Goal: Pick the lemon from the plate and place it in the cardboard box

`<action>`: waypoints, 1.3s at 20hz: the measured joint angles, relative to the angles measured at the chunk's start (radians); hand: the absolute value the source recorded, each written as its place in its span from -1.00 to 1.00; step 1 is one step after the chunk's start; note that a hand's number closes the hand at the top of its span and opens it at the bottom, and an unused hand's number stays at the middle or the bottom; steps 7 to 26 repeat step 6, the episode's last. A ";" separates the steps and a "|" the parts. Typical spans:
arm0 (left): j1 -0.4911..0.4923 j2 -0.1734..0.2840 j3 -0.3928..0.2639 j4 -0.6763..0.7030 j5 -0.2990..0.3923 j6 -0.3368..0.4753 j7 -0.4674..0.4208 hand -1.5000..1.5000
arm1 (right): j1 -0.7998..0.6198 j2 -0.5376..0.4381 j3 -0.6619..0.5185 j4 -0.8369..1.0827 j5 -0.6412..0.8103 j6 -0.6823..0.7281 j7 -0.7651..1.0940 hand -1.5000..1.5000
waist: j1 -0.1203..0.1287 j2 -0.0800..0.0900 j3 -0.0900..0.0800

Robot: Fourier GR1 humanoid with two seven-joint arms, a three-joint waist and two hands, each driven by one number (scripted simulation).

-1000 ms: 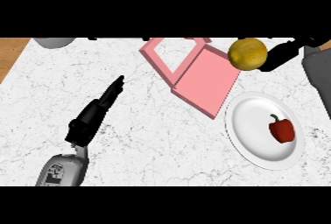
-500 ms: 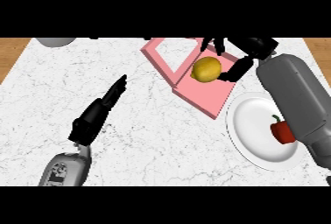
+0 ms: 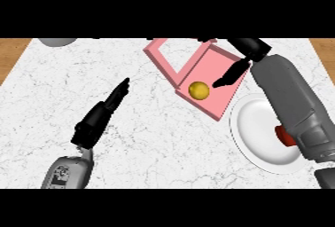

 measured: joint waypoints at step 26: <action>-0.021 0.005 0.006 -0.013 0.004 -0.004 0.016 0.00 | -0.045 -0.033 -0.180 0.113 -0.175 0.117 0.006 -1.00 | 0.007 0.004 0.001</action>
